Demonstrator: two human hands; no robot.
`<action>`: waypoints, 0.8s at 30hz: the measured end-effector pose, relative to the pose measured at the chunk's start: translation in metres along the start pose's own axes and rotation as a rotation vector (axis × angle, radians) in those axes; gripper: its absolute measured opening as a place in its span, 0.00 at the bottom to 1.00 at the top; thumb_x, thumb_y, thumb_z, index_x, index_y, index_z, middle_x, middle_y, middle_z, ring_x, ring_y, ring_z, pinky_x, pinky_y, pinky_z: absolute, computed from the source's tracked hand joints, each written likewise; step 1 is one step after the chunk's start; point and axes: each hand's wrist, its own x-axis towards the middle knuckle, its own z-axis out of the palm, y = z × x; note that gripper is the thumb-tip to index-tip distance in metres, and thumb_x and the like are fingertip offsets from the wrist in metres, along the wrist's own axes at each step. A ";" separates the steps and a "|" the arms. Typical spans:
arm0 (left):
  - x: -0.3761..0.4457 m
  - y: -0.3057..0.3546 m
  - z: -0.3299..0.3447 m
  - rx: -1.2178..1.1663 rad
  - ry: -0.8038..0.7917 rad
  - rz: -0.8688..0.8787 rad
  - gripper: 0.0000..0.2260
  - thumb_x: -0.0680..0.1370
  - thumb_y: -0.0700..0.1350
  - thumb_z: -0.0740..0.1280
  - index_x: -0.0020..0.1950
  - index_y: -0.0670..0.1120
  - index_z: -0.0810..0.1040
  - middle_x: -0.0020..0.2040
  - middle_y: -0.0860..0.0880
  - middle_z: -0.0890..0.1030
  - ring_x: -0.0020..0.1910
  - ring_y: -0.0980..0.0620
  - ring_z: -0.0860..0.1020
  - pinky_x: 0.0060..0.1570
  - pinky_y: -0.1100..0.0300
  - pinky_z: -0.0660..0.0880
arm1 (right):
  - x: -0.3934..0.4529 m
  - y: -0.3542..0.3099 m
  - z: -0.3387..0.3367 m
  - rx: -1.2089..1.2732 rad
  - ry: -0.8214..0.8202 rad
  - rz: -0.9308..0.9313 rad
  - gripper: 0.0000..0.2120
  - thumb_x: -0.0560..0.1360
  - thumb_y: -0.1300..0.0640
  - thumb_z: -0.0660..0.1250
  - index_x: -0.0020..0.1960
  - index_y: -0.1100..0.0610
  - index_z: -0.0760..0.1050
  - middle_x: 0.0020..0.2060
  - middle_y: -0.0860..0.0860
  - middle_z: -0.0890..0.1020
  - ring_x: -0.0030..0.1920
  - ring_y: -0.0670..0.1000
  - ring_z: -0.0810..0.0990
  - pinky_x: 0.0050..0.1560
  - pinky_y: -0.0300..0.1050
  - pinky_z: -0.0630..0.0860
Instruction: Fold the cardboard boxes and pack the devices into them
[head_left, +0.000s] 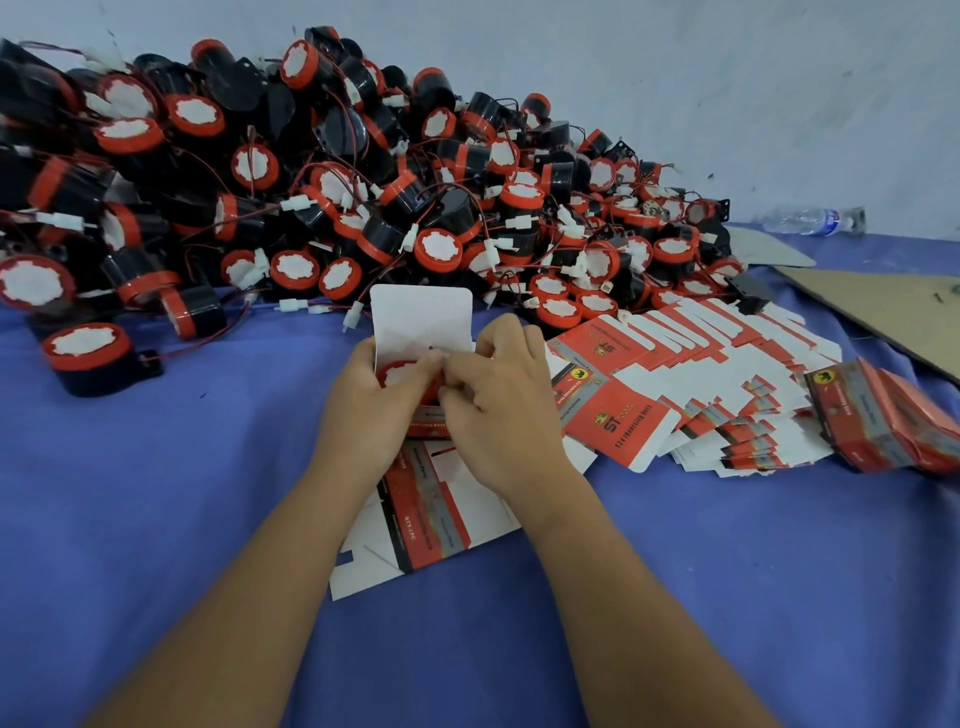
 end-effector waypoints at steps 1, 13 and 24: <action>0.001 0.000 0.000 0.005 0.006 -0.002 0.16 0.78 0.57 0.68 0.64 0.54 0.76 0.53 0.56 0.83 0.51 0.56 0.81 0.49 0.57 0.78 | 0.000 0.001 0.001 0.005 -0.009 -0.014 0.06 0.74 0.63 0.65 0.39 0.61 0.77 0.41 0.52 0.66 0.46 0.52 0.62 0.45 0.46 0.64; -0.001 0.006 -0.003 -0.194 -0.061 -0.107 0.15 0.80 0.57 0.58 0.51 0.57 0.84 0.46 0.52 0.86 0.45 0.52 0.84 0.45 0.52 0.81 | -0.003 0.008 0.006 0.438 -0.043 0.154 0.13 0.80 0.68 0.59 0.60 0.58 0.76 0.46 0.49 0.83 0.51 0.47 0.79 0.52 0.40 0.75; 0.005 0.000 -0.016 -0.004 -0.029 0.166 0.15 0.78 0.37 0.69 0.50 0.59 0.78 0.47 0.63 0.82 0.49 0.68 0.78 0.43 0.76 0.72 | 0.000 0.011 0.004 0.552 0.044 0.212 0.25 0.73 0.67 0.69 0.67 0.50 0.72 0.58 0.44 0.77 0.59 0.43 0.74 0.63 0.40 0.71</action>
